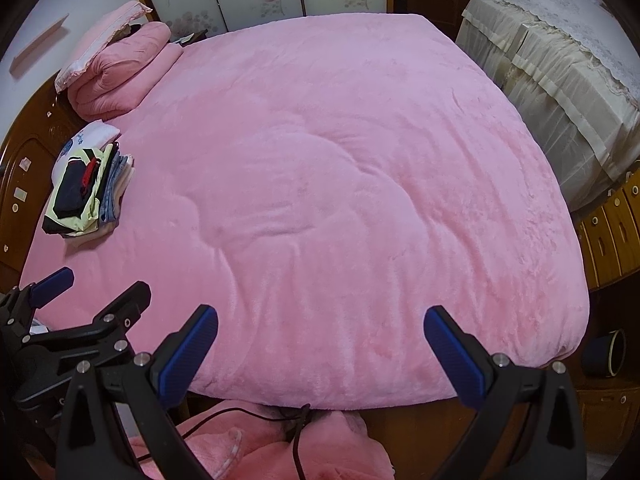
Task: Fold large clothes
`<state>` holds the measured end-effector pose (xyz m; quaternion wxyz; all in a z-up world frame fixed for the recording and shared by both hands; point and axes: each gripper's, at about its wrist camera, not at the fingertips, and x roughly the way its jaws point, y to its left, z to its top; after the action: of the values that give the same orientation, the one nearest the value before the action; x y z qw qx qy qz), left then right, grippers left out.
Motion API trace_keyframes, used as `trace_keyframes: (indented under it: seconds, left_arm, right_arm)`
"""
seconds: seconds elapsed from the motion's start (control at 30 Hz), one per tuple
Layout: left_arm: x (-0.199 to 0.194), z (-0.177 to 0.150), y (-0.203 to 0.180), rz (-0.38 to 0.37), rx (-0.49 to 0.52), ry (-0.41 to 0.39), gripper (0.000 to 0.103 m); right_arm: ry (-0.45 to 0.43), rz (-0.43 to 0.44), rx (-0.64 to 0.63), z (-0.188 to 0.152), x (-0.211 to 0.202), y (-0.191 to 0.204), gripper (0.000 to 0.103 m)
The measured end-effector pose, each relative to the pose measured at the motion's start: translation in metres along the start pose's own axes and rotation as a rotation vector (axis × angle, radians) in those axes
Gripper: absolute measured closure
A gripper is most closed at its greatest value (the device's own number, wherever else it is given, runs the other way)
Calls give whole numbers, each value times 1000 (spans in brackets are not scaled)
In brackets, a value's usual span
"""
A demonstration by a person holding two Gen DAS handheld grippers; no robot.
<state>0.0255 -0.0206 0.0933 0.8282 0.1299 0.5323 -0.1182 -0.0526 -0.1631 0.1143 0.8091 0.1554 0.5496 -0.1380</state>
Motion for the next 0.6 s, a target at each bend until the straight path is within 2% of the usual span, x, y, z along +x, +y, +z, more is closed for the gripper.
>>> trace_keyframes:
  seconds: [0.6]
  left_arm:
    - [-3,2,-6,22,-3,-17,1]
  right_arm:
    - [2,-8,-19,6,1,-5,0]
